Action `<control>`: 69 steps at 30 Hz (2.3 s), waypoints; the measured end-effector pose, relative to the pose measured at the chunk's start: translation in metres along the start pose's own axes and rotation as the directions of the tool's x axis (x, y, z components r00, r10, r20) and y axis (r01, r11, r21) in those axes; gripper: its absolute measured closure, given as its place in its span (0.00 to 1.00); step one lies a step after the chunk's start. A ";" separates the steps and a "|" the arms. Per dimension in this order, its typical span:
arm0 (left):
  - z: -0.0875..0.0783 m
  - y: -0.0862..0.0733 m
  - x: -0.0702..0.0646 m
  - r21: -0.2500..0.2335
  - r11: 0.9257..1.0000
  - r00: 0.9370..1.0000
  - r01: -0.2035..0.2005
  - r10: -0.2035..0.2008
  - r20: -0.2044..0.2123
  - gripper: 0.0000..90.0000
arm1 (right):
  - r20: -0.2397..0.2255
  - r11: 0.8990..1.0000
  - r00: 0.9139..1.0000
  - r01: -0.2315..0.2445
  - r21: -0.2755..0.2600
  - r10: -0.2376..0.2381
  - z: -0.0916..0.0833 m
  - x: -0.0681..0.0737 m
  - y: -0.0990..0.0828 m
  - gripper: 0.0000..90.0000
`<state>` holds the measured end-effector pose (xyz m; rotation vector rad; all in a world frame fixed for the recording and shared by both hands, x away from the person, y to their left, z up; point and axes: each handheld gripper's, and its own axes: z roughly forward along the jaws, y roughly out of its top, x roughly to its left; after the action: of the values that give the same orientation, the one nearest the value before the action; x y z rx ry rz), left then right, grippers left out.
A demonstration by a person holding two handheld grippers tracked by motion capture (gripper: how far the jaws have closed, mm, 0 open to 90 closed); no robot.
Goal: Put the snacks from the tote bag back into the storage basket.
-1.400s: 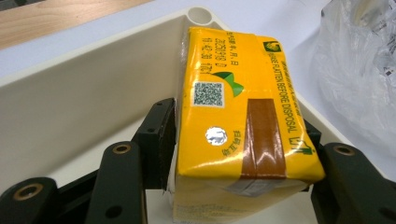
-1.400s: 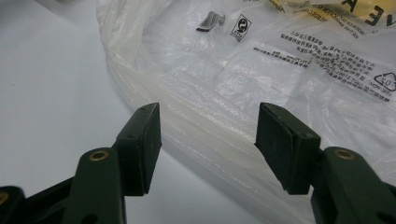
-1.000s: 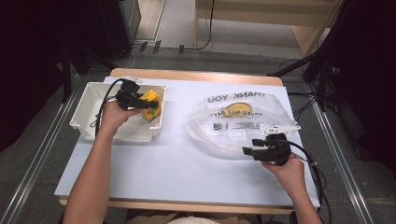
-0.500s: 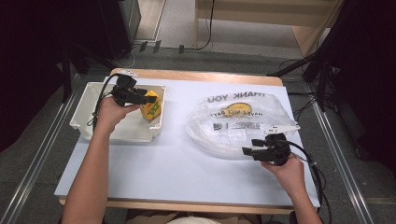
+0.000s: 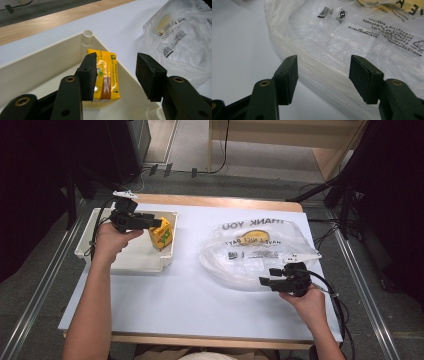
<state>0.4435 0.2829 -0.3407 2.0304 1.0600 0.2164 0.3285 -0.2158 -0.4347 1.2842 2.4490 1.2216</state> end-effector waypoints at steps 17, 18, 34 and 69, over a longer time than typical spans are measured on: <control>-0.004 -0.015 -0.017 -0.030 0.998 0.998 -0.047 0.048 0.040 1.00 | -0.016 1.000 1.000 -0.004 -0.015 0.004 0.002 -0.001 0.004 0.46; -0.004 -0.017 -0.018 -0.025 0.998 0.998 -0.056 0.056 0.037 1.00 | -0.016 1.000 1.000 -0.001 -0.016 0.001 0.002 -0.001 0.004 0.46; 0.016 -0.040 -0.008 0.014 1.000 0.996 -0.026 0.025 0.080 1.00 | -0.018 1.000 1.000 0.007 -0.021 -0.007 0.003 -0.001 0.006 0.46; 0.045 -0.065 0.009 0.094 0.996 1.000 -0.003 0.000 0.031 1.00 | -0.016 1.000 1.000 0.014 -0.010 -0.014 0.004 0.000 0.006 0.46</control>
<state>0.4314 0.2837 -0.4188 2.1116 1.0673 0.1384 0.3340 -0.2115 -0.4334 1.2575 2.4549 1.2441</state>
